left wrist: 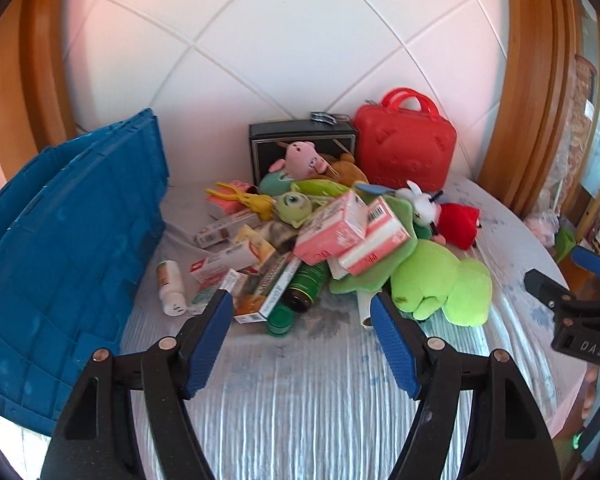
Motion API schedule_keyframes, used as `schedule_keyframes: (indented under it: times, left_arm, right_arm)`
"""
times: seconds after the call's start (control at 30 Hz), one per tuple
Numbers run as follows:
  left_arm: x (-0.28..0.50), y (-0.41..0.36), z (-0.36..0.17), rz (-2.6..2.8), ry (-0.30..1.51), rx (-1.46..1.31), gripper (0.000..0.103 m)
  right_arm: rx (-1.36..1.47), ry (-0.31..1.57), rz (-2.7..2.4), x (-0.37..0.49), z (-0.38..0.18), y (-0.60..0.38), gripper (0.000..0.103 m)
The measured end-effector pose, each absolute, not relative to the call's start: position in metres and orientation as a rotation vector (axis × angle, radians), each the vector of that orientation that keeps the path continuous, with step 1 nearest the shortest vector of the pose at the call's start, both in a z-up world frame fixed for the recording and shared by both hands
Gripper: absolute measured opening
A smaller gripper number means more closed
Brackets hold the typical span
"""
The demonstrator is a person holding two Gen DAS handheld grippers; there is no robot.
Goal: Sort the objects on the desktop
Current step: 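Withdraw both tools from the crate back toward the heap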
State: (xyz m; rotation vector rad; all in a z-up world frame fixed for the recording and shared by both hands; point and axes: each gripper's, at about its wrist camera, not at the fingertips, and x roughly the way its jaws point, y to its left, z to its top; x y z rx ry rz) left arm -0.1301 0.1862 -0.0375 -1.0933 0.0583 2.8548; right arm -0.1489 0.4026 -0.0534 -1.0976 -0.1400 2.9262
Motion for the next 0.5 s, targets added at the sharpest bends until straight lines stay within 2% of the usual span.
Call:
schedule_keyframes:
  times: [0.5]
  left_arm:
    - [-0.163, 0.237, -0.11, 2.689, 0.142, -1.246, 0.071]
  right_arm:
    - [-1.286, 0.025, 2.676, -0.15, -0.125, 0.487, 0.103]
